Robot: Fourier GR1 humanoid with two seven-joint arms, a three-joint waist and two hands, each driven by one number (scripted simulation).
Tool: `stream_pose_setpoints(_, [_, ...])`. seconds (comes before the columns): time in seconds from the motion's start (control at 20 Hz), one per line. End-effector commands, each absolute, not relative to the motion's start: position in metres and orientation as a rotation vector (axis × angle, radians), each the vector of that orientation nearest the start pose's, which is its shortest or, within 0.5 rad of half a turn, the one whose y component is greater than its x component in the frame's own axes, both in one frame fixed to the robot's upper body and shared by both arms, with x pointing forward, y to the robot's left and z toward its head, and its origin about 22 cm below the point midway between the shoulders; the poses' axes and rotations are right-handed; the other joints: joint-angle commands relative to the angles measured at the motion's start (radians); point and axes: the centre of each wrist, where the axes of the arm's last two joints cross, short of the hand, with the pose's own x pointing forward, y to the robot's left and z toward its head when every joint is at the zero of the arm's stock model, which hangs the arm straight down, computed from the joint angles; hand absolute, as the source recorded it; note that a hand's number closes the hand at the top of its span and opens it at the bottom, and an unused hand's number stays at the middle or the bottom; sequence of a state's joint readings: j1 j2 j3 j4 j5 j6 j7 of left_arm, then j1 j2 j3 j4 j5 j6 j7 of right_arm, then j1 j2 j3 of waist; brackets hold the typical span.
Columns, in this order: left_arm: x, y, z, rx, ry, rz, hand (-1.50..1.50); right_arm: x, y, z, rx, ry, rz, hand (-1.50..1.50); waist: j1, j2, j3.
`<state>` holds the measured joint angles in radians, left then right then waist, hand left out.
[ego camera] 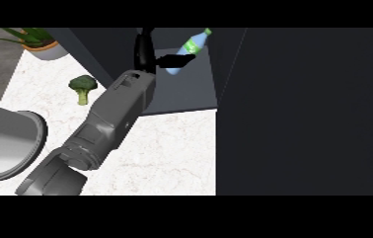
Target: Pick up the bottled water, place it into the cabinet and close the cabinet
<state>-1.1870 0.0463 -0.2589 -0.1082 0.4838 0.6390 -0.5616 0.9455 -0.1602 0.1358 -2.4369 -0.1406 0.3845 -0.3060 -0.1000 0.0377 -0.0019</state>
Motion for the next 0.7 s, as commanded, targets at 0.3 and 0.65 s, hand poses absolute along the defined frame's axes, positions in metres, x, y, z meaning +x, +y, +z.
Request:
stream_pose_setpoints(0.3, [0.442, 0.097, 0.062, 0.106, -1.936, 0.023, -1.5, 0.037, -0.254, 0.11, 0.278, -1.848, 0.141, -1.5, 0.03, -0.014, 0.0])
stream_pose_setpoints(0.65, [0.436, 0.083, 0.057, 0.062, -1.924, 0.032, -1.5, 0.03, -0.25, 0.129, 0.248, -1.852, 0.122, -1.5, 0.063, -0.029, 0.001])
